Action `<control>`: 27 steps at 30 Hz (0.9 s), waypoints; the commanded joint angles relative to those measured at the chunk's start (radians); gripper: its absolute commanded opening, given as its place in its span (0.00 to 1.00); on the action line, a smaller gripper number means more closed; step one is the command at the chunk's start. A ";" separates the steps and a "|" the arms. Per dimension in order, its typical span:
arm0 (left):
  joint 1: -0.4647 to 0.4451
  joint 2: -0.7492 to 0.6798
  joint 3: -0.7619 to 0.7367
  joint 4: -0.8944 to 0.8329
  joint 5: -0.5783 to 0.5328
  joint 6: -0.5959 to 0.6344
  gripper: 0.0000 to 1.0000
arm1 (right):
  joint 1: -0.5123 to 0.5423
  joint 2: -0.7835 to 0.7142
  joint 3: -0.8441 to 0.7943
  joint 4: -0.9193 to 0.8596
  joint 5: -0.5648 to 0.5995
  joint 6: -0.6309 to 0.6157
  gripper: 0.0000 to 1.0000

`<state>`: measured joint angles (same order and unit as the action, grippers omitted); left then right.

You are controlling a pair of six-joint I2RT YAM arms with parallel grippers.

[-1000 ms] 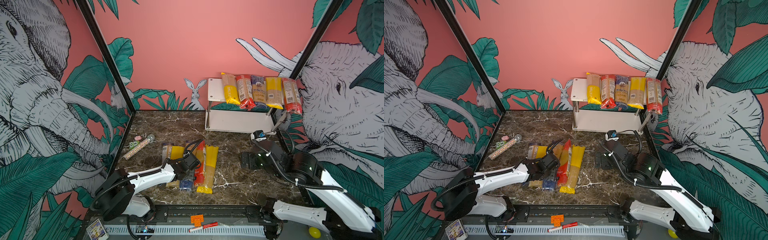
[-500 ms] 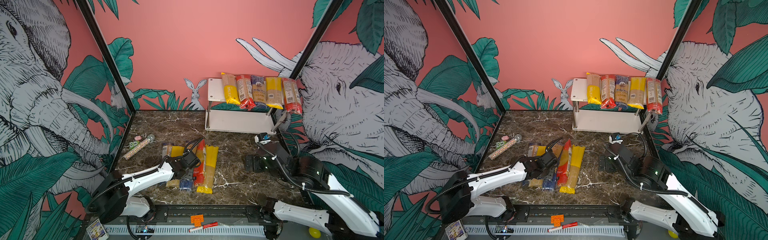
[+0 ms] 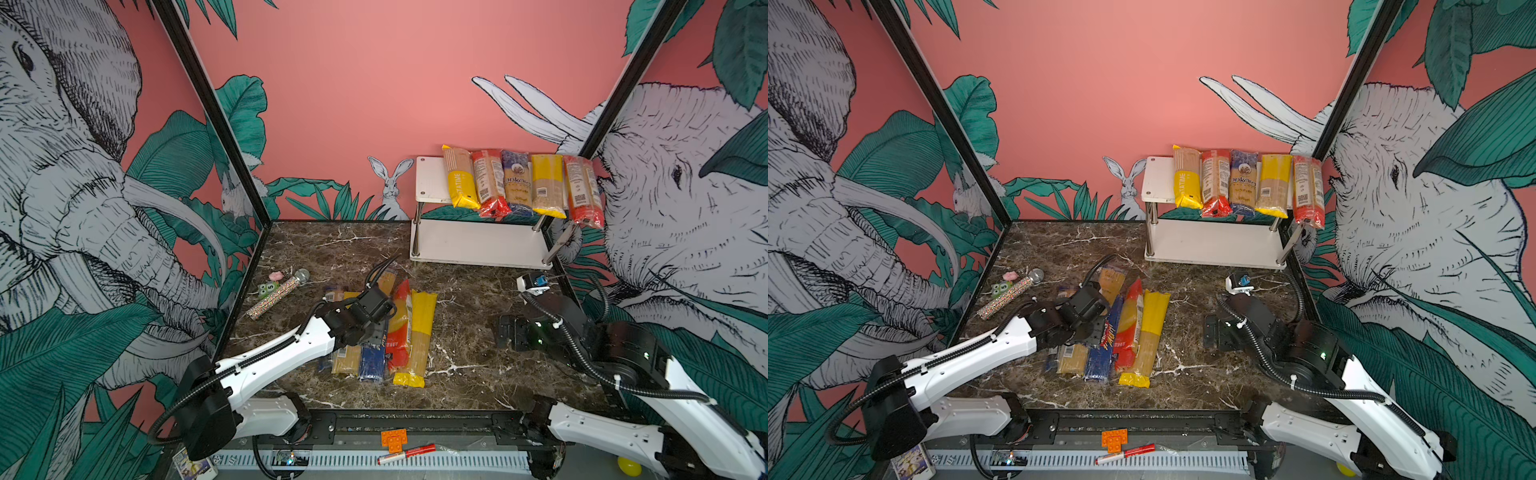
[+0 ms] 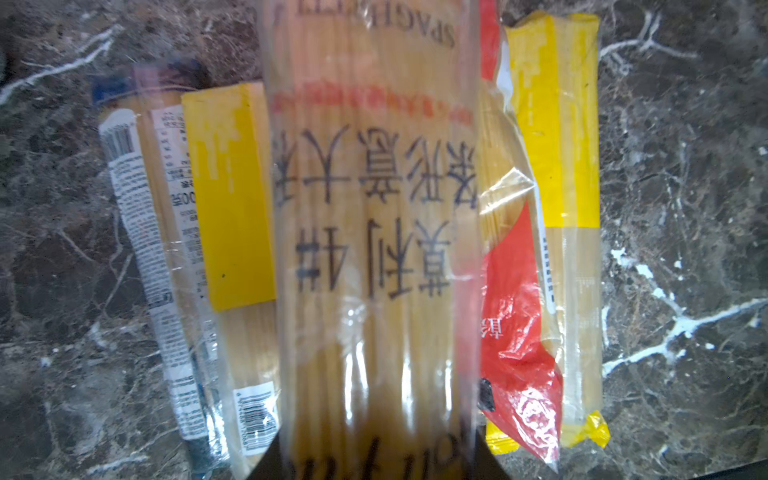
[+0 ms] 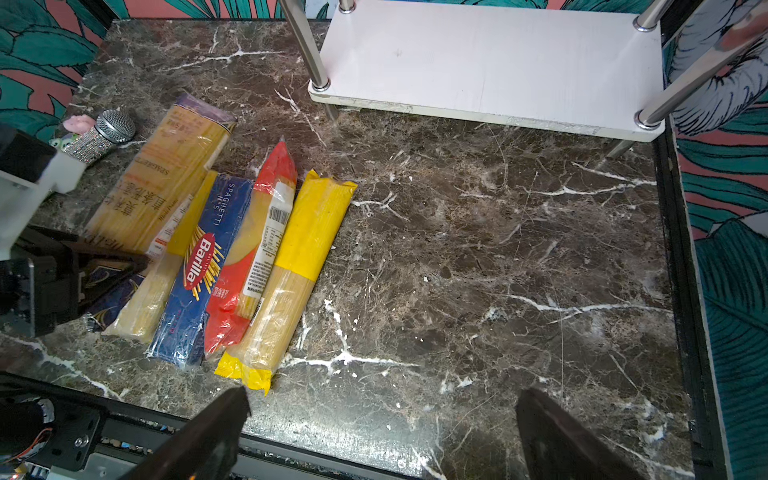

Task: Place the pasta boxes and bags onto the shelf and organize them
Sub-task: 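Lift the clear spaghetti bag upright with the left gripper toward the shelf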

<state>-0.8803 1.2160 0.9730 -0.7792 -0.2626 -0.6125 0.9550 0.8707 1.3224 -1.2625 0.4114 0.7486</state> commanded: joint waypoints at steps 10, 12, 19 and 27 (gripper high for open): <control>0.051 -0.072 0.316 -0.081 -0.070 0.104 0.00 | 0.000 0.125 0.094 0.049 0.011 -0.030 0.99; 0.061 -0.070 0.352 -0.081 -0.069 0.118 0.00 | -0.003 0.151 0.115 0.052 0.004 -0.038 0.99; 0.116 -0.017 0.497 -0.073 -0.018 0.186 0.00 | -0.010 0.157 0.149 0.073 0.027 -0.029 0.99; 0.145 0.080 0.712 -0.103 0.018 0.268 0.00 | -0.011 0.154 0.137 0.078 0.052 0.013 0.99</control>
<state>-0.7483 1.3178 1.5841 -0.9592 -0.2356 -0.3958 0.9482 1.0340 1.4521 -1.2015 0.4286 0.7330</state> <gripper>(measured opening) 0.385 0.989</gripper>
